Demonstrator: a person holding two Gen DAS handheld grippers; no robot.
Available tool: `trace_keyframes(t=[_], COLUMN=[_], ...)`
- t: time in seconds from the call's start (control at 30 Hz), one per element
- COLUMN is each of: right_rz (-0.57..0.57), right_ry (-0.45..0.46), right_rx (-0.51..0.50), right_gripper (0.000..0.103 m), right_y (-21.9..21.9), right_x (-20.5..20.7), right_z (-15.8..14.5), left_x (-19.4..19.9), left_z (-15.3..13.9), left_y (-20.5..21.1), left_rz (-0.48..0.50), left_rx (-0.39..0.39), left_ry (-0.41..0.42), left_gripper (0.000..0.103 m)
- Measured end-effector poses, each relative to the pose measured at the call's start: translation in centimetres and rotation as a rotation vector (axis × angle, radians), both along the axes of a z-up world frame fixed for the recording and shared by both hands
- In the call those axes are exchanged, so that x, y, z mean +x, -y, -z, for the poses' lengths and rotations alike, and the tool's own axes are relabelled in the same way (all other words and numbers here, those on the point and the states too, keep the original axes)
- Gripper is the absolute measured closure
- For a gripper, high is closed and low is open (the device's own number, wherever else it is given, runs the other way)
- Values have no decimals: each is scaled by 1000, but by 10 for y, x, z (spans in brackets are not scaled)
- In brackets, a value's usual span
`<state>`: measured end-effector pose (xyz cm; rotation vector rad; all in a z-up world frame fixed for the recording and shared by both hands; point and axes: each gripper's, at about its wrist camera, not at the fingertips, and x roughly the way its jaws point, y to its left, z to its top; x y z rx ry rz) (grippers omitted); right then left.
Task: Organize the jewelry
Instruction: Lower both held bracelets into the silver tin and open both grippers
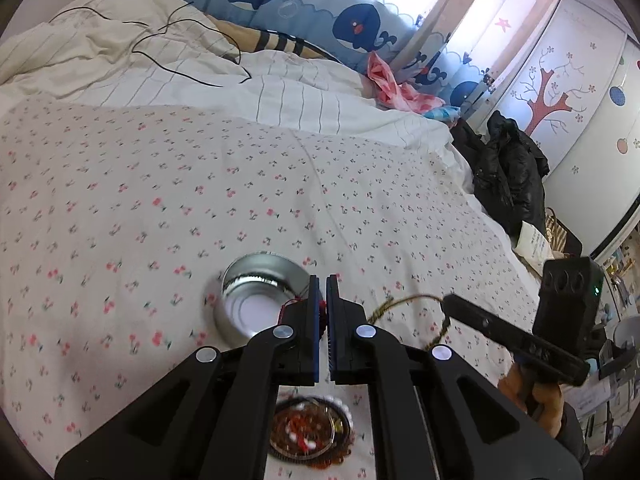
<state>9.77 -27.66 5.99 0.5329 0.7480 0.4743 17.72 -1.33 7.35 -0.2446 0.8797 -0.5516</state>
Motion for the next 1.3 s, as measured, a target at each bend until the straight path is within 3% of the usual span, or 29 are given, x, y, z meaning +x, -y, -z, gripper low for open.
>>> trace_keyframes(t=[0.23,0.47,0.63,0.7,0.83,1.07,1.2,1.3], right_rz=[10,11,10,4,-16,-72,-86,-78], right_ry=[21,17,33,41,35,26,-40,-81], right_rx=[10,0,-4,-7,7,-21,-47,-121], right_gripper=[97,97,97,97,97,97,97,97], right_y=[3,1,-3,-7,-23,-76,-96,-106], right_x=[-2,-2,-2,2,20,61,79,87], right_z=[-1,1,-3,-6,-9,-6,16,32], left_x=[20,42,54,56,52,48,44,44], left_z=[15,49,82,79,52,31,27,26], left_y=[12,22,25,18,-2,-33,-42,-42], left_rz=[-4,13,-57,-84,-145,-206,-221,-223], left_rx=[7,5,181,197,160,97,78,73], left_ry=[-4,-67,-125,-124,-51,-28,-21,-22], left_gripper=[100,100,98,95,53,51,47,45])
